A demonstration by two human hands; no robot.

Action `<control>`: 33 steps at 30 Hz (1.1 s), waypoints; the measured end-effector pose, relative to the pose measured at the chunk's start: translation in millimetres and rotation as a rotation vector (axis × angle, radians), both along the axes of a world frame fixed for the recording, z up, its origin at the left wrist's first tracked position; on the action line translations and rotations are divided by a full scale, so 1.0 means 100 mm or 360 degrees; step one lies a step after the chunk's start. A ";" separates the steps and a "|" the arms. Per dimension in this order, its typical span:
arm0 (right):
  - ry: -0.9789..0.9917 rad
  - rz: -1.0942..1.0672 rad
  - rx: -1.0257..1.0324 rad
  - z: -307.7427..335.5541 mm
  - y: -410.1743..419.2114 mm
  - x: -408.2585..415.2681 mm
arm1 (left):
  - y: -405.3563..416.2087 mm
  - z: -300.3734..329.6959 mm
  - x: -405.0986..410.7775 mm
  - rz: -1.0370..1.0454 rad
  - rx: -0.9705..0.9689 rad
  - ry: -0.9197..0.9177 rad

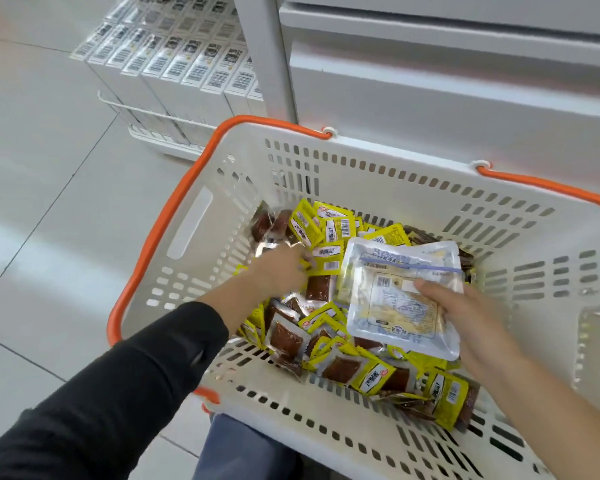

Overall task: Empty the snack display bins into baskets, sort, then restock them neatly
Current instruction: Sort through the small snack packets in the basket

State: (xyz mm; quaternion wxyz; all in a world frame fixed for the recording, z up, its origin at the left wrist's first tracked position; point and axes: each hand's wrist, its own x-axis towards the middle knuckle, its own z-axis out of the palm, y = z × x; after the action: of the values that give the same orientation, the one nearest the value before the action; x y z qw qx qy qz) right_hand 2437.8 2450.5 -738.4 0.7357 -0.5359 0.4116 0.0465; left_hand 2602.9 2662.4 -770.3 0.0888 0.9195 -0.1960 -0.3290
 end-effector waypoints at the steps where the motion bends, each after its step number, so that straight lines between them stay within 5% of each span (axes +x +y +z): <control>1: 0.0003 -0.0058 -0.0009 0.01 0.00 0.01 | 0.02 0.01 -0.12 -0.0114 0.0014 0.0042; 4: 0.0002 -0.0239 -0.0052 0.04 -0.06 0.02 | 0.04 0.08 -0.41 -0.0343 0.0012 0.0071; 8: -0.0051 -0.0396 0.0010 0.08 -0.13 0.01 | 0.06 0.15 -0.41 -0.0087 -0.0214 0.0506; 11: -0.0059 -0.0414 0.0049 0.10 -0.12 0.01 | 0.14 0.15 -0.27 0.0252 -0.0375 0.0089; 13: -0.0058 -0.0395 0.0016 0.09 -0.10 0.02 | 0.27 0.11 -0.11 0.0376 -0.0128 -0.0240; 16: -0.0056 -0.0361 -0.0003 0.07 -0.07 0.04 | 0.41 -0.04 -0.06 0.0571 0.0175 0.0122; 23: -0.0019 -0.0435 -0.0039 0.07 -0.12 -0.02 | 0.24 -0.20 -0.09 0.0816 -0.0174 0.0471; 26: -0.0063 -0.0488 -0.0124 0.12 -0.11 0.01 | 0.07 -0.12 -0.35 0.0493 -0.0217 0.0650; 30: -0.0104 -0.0527 -0.0220 0.16 -0.11 0.01 | -0.11 0.02 -0.63 -0.0189 -0.0009 0.0405; 33: -0.0096 -0.0541 -0.0266 0.13 -0.12 0.00 | -0.13 0.15 -0.66 -0.0182 -0.0185 0.0577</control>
State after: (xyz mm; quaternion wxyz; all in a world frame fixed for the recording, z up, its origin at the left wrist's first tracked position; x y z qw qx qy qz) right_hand 2437.7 2438.9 -725.0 0.6979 -0.5190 0.4764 -0.1290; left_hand 2536.8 2649.2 -754.9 0.1568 0.8259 -0.2474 -0.4818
